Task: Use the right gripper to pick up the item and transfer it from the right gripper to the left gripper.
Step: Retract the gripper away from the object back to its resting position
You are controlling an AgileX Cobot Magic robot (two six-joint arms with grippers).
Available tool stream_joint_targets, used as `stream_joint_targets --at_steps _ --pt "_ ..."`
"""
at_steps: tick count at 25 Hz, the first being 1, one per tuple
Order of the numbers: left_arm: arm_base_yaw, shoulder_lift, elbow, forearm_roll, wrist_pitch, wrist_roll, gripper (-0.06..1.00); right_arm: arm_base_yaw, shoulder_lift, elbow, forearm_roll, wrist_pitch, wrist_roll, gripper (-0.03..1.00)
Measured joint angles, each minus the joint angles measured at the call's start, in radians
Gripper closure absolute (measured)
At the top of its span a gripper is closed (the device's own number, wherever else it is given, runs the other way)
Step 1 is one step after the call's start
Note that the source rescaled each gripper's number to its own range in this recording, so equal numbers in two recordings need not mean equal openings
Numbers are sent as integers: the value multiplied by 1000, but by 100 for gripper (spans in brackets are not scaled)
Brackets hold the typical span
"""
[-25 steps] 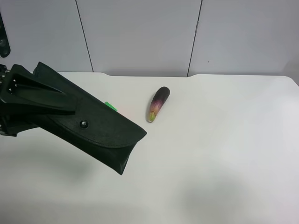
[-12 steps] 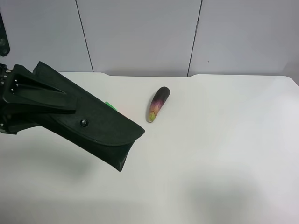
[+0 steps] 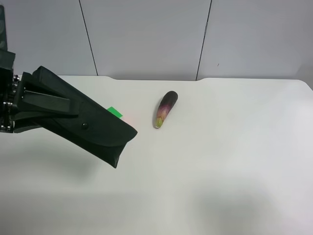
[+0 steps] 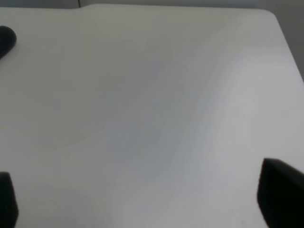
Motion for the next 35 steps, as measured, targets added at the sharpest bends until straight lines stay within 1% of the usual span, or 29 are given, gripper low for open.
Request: stream_joint_targets --at_steps 2,6,8,13,18,20,22,25,28,30,32,35 --pt "0 6 -33 58 -29 -20 94 0 0 0 0 0 0 -3" --pt "0 58 -142 166 -64 -80 94 0 0 0 0 0 0 -3" --pt "0 97 -199 196 -85 -101 94 0 0 0 0 0 0 -3" --pt "0 214 -294 211 -172 -109 94 0 0 0 0 0 0 -3" --pt "9 332 -320 204 -311 -106 94 0 0 0 0 0 0 -3" --pt "44 376 -320 163 -327 -88 94 0 0 0 0 0 0 -3" --pt "93 419 -320 87 -329 -26 94 0 0 0 0 0 0 -3" --pt "180 488 -320 -72 -303 103 94 0 0 0 0 0 0 -3" --pt "259 562 -321 -237 -249 225 94 0 0 0 0 0 0 -3" --pt "307 613 -321 -315 -213 293 94 0 0 0 0 0 0 -3" --pt "342 670 -321 -365 -185 338 94 0 0 0 0 0 0 -3" --pt "374 742 -321 -384 -166 401 94 0 0 0 0 0 0 -3"
